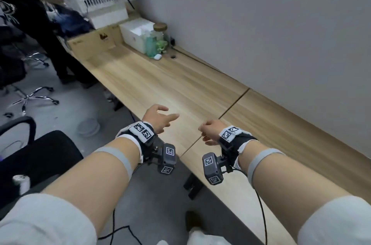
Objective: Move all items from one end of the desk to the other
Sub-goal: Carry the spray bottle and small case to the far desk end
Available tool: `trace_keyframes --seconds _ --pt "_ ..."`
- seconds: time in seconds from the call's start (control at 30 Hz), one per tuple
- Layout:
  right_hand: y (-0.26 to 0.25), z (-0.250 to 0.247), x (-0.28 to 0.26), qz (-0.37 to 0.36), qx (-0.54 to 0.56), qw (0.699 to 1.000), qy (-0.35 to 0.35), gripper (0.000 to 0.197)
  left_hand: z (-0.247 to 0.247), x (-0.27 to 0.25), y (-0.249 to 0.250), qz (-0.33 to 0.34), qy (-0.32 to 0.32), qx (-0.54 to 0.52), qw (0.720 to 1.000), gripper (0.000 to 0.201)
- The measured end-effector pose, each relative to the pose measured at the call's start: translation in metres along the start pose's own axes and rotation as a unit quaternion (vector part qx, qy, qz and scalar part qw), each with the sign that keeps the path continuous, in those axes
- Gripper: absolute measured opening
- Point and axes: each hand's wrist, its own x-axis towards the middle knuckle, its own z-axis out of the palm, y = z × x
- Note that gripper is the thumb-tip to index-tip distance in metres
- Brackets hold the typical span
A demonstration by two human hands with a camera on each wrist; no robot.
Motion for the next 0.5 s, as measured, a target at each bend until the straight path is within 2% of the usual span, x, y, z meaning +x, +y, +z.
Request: trace_keyframes --seconds 0.27,0.5 --pt "-0.07 0.055 0.115 0.013 0.01 0.999 -0.039 0.017 -0.081 0.1 -0.005 -0.019 0.052 0.003 0.998 0.03" --pt "-0.143 0.077 0.232 0.039 0.032 0.997 -0.05 0.009 -0.126 0.218 0.016 -0.048 0.02 0.038 0.998 0.028"
